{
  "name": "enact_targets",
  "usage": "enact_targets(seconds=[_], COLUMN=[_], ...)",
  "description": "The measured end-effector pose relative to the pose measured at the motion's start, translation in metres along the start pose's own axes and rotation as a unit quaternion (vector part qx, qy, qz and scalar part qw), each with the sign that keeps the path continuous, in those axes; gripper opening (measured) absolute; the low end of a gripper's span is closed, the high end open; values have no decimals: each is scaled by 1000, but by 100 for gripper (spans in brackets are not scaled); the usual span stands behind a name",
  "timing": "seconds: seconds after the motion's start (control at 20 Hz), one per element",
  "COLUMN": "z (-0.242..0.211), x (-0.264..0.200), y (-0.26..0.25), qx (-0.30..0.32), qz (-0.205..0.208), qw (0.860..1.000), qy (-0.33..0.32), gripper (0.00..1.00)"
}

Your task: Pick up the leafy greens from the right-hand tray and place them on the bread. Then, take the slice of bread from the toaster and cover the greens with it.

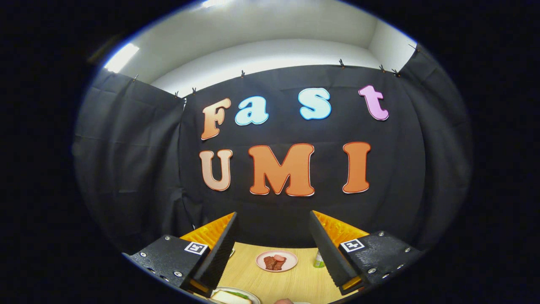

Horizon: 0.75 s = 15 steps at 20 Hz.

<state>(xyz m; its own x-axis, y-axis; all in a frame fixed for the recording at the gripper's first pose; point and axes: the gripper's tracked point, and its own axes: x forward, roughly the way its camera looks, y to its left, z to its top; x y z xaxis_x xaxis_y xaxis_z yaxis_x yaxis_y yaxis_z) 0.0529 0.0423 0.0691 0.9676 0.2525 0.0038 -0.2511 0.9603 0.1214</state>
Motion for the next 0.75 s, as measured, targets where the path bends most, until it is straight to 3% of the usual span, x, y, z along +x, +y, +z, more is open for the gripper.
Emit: enact_targets(seconds=[0.75], z=[2], x=[-14], y=[7], qx=[-39], qz=[-7], qw=[999], qy=[-27], gripper=[98])
